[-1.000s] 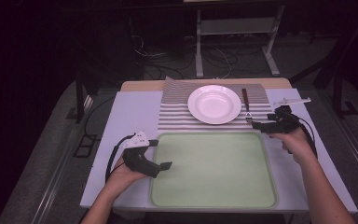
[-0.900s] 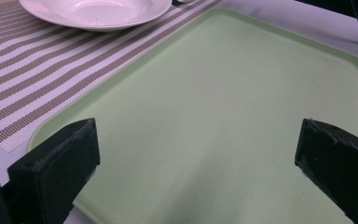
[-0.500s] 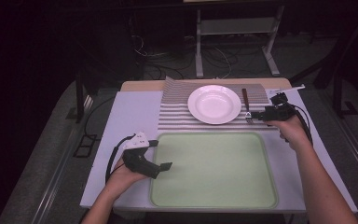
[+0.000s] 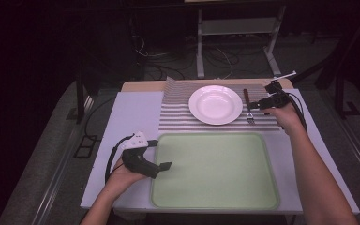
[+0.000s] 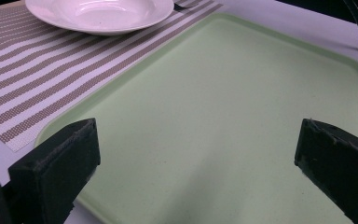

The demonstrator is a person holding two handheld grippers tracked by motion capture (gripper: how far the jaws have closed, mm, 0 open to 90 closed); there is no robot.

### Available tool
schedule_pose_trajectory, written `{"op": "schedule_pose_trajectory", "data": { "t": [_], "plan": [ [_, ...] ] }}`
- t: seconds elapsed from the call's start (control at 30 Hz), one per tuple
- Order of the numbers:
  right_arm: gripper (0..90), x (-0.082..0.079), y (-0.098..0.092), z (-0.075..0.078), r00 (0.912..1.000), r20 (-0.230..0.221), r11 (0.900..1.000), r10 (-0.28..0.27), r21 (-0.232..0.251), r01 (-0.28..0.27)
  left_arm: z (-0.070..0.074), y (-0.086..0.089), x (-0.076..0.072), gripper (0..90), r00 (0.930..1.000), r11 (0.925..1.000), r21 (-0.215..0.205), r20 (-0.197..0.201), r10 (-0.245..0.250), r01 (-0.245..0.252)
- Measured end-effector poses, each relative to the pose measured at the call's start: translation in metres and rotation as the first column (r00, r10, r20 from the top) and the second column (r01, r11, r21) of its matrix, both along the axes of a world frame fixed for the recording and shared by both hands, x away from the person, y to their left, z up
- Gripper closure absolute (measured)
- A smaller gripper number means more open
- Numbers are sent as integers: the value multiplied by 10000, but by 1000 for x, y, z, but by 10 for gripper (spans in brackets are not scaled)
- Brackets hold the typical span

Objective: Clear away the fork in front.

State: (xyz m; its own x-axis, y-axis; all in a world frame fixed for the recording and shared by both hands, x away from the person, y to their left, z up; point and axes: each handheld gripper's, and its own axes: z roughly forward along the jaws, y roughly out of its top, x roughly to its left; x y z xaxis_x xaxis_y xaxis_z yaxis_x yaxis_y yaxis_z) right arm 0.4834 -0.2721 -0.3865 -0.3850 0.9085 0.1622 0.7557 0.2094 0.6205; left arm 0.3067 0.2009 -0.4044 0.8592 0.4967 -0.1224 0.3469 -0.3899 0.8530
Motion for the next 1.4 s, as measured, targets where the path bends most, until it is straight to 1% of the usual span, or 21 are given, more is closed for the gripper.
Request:
{"op": "schedule_pose_trajectory", "data": {
  "t": [0.07, 0.17, 0.23, 0.3, 0.33, 0.37, 0.43, 0.47, 0.57, 0.77, 0.83, 0.93, 1.07, 1.1, 1.2, 1.27, 1.33, 1.4],
  "plan": [
    [352, 6, 1, -2, 9998, -190, 9999, -57, -134, 54, 0, 1, 0, 0, 10000, 10000, -4, -15, 7, -7],
    [380, 14, 2, -5, 9988, -473, 9998, -125, -185, 117, 0, 1, 0, 0, 10000, 10000, -23, -20, 17, -17],
    [388, 19, 4, -7, 9973, -731, 9993, -98, -368, 71, 0, 2, 0, 0, 10000, 10000, -26, -17, 11, -11],
    [411, 25, 6, -9, 9962, -858, 9984, -147, -558, 99, 0, 2, 0, 0, 10000, 10000, -26, -32, 4, -4],
    [424, 30, 7, -10, 9948, -1000, 9978, -175, -655, 110, 0, 2, 0, 0, 10000, 10000, -30, -36, 12, -13],
    [424, 30, 7, -10, 9948, -1000, 9978, -175, -655, 110, 0, 3, 0, 0, 10000, 10000, -54, -36, 24, -25],
    [433, 35, 10, -13, 9926, -1204, 9958, -184, -917, 73, 0, 3, 0, 0, 10000, 10000, -71, -30, 23, -23],
    [444, 37, 11, -14, 9919, -1251, 9948, -204, -1013, 77, 0, 3, 0, 0, 10000, 10000, -86, -26, 29, -30],
    [480, 43, 13, -17, 9902, -1359, 9945, -327, -1031, 187, 0, 4, 0, 0, 10000, 10000, -37, -32, -2, 2],
    [526, 53, 19, -23, 9868, -1603, 9917, -229, -1288, 21, 0, 5, 0, 0, 10000, 9999, -110, -63, 10, -11],
    [527, 57, 21, -25, 9858, -1658, 9891, -264, -1474, 17, 1, 5, 0, 0, 10000, 9999, -137, -61, 2, -2],
    [536, 63, 23, -27, 9830, -1800, 9869, -359, -1615, 65, 1, 6, 0, 0, 10000, 9998, -178, -34, 16, -16],
    [554, 69, 28, -30, 9814, -1861, 9831, -474, -1826, 128, 0, 6, 0, 0, 10000, 9999, -144, -76, -11, 10],
    [556, 71, 28, -32, 9797, -1933, 9817, -526, -1898, 153, 0, 6, 0, 0, 10000, 9999, -167, -67, -16, 14],
    [577, 74, 28, -35, 9788, -1925, 9825, -703, -1832, 346, 1, 7, 0, 0, 10000, 9998, -207, -60, -32, 31],
    [578, 75, 28, -36, 9779, -1964, 9818, -723, -1866, 351, 1, 7, 0, 0, 10000, 9998, -186, -67, -42, 41],
    [587, 77, 29, -39, 9758, -2072, 9790, -697, -2022, 270, 0, 6, 0, 0, 9999, 9999, -161, -114, -56, 54],
    [612, 78, 29, -40, 9758, -2068, 9797, -712, -1982, 294, 0, 6, 0, 0, 9999, 9999, -142, -116, -63, 61]
  ]
}}
